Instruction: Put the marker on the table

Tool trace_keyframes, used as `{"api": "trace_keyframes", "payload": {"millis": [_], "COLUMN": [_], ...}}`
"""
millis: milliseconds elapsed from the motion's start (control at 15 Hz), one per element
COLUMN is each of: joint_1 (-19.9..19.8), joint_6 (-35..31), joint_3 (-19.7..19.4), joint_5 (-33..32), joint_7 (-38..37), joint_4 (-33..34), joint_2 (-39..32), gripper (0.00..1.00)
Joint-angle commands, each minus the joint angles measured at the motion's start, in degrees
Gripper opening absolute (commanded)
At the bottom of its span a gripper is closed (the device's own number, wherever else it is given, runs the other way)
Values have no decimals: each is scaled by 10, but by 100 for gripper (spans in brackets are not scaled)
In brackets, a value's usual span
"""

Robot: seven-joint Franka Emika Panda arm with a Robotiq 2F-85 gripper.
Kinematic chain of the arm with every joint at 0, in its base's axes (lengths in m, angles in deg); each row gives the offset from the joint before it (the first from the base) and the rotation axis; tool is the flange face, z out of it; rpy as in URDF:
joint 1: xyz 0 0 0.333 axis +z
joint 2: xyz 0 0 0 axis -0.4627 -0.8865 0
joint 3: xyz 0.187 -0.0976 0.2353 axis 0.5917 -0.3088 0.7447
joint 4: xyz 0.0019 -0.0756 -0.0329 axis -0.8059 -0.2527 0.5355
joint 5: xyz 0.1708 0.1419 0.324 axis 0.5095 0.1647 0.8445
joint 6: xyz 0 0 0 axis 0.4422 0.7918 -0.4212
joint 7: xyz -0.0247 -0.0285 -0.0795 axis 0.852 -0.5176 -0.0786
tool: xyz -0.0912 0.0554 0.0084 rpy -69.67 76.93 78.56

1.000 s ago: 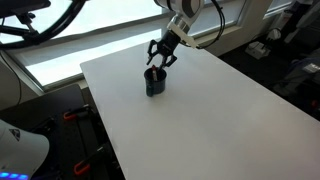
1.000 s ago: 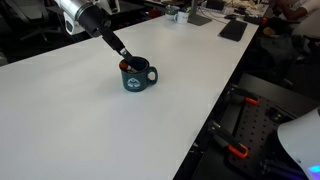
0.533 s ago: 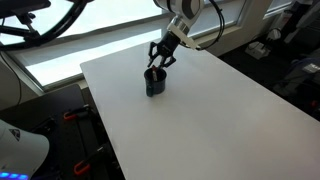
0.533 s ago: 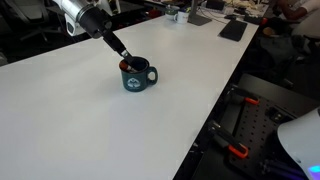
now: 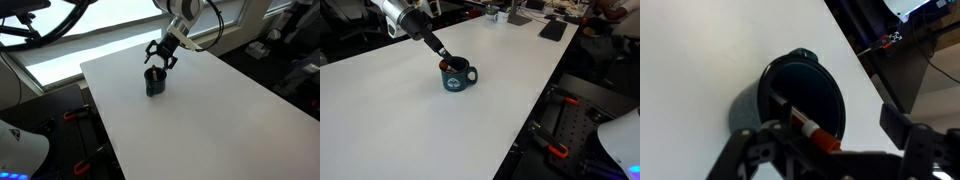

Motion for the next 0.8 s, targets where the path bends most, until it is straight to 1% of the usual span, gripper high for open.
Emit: {"api": "trace_keyframes", "payload": {"millis": [0, 333, 400, 467, 733], "joint_1": [-1, -1, -3, -5, -19], "joint_6": [9, 3, 4, -2, -65], "joint_3": [2, 2, 1, 0, 0], "joint_5": [2, -1, 5, 6, 12], "joint_7": [-5, -1, -14, -21, -46], "joint_4": [8, 3, -4, -14, -94], "joint_2": [-2, -2, 11, 22, 98], "gripper": [100, 100, 100, 100, 100]}}
